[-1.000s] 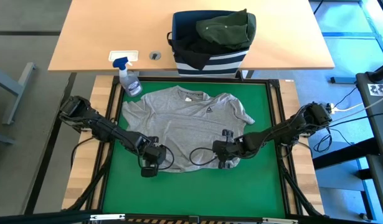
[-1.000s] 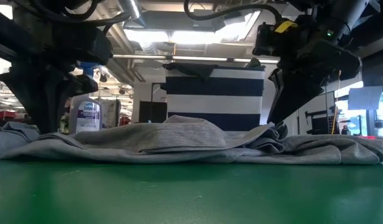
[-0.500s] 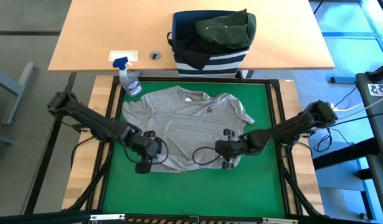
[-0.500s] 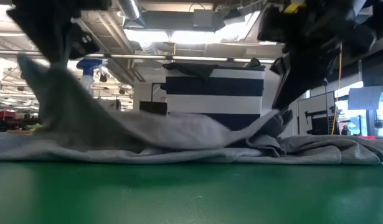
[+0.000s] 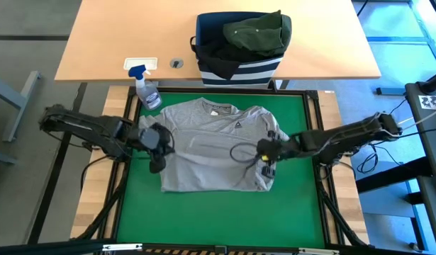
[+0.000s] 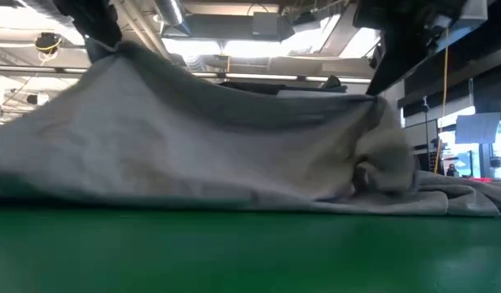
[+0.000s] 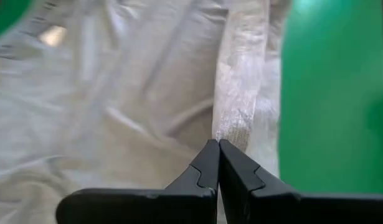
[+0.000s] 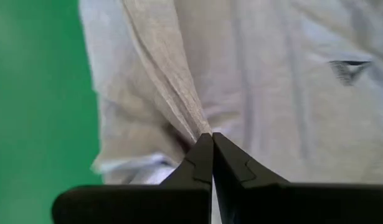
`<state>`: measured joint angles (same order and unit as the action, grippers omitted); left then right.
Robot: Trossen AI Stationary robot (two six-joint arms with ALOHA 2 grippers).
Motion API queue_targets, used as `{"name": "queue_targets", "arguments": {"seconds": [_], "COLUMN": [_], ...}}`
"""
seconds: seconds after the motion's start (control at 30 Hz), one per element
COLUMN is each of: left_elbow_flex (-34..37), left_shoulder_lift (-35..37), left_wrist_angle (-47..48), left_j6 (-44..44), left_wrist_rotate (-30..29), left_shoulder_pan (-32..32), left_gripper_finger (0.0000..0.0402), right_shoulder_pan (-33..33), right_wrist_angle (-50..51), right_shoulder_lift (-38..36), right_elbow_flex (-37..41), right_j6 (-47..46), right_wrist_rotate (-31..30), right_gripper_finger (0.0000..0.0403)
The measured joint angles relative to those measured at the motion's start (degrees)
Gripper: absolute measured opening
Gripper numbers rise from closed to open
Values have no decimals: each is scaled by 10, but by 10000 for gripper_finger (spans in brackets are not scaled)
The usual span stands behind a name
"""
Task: Fold Laundry from Bin
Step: Fold the gray shirt
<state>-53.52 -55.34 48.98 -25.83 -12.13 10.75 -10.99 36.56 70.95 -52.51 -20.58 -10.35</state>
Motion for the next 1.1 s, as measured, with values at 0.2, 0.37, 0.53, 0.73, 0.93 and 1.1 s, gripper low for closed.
{"name": "queue_targets", "arguments": {"seconds": [0.2, 0.37, 0.53, 0.73, 0.93, 1.1], "left_elbow_flex": [0, 0, 0, -41, -96, -89], "left_shoulder_lift": [29, 37, 37, 38, 39, 17], "left_wrist_angle": [21, 4, -45, -42, 6, 55], "left_j6": [66, 159, 239, 246, 139, -17], "left_wrist_rotate": [-51, -91, -83, 7, 83, 90], "left_shoulder_pan": [-78, -155, -223, -239, -135, 28], "left_gripper_finger": [0, 0, 0, 0, 0, 0], "right_shoulder_pan": [90, 168, 240, 249, 109, -84], "right_wrist_angle": [1, -6, -22, -14, -30, -70], "right_shoulder_lift": [-22, -30, -30, -52, -64, -40], "right_elbow_flex": [0, 0, 0, -34, -64, -42], "right_j6": [31, 66, 92, 84, 1, -109], "right_wrist_rotate": [13, 14, 25, 131, 170, 140], "right_gripper_finger": [1, 1, 1, 1, 1, 1]}}
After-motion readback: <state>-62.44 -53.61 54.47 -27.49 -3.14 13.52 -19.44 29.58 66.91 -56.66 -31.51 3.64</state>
